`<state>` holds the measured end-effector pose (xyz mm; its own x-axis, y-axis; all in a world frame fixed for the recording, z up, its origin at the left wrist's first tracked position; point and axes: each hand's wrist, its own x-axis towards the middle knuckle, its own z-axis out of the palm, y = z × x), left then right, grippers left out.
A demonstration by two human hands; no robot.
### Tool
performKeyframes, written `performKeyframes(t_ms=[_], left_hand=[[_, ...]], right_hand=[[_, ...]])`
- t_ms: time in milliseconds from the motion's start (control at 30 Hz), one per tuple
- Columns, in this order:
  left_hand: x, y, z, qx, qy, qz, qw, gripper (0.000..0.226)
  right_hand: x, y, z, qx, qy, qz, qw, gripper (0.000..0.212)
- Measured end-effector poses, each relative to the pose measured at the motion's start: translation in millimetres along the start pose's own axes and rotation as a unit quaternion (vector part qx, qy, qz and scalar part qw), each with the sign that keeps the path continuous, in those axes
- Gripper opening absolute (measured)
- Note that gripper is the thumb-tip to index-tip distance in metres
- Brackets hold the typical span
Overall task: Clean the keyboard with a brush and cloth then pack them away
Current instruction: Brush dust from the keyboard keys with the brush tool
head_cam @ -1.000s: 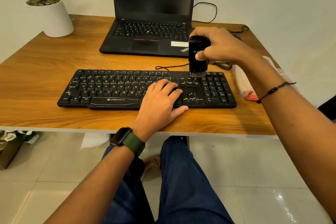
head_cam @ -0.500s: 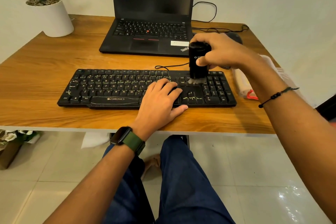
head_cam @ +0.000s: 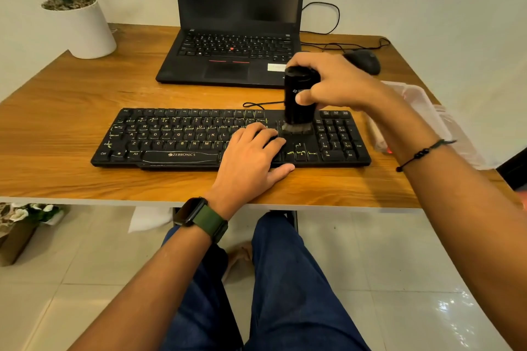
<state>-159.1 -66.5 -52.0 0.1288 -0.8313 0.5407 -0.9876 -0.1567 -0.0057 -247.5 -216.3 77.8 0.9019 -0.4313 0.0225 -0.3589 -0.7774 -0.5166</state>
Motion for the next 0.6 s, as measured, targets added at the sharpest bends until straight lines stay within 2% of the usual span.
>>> performKeyframes(t_ms=[67, 300, 433, 600], left_hand=[[0.1, 0.0, 0.7, -0.002, 0.005, 0.001, 1.000, 0.055], [0.1, -0.6, 0.3, -0.002, 0.008, 0.006, 1.000, 0.054], [0.0, -0.4, -0.9, -0.002, 0.004, 0.003, 1.000, 0.054], [0.1, -0.5, -0.4, -0.002, 0.004, 0.003, 1.000, 0.054]], right_hand=[[-4.2, 4.2, -10.9, -0.049, -0.009, 0.009, 0.999, 0.044], [-2.5, 1.3, -3.9, -0.086, -0.001, -0.011, 0.996, 0.044], [1.3, -4.5, 6.8, 0.026, 0.020, -0.014, 0.999, 0.042], [-1.9, 0.7, -4.3, -0.046, 0.005, 0.015, 0.999, 0.044]])
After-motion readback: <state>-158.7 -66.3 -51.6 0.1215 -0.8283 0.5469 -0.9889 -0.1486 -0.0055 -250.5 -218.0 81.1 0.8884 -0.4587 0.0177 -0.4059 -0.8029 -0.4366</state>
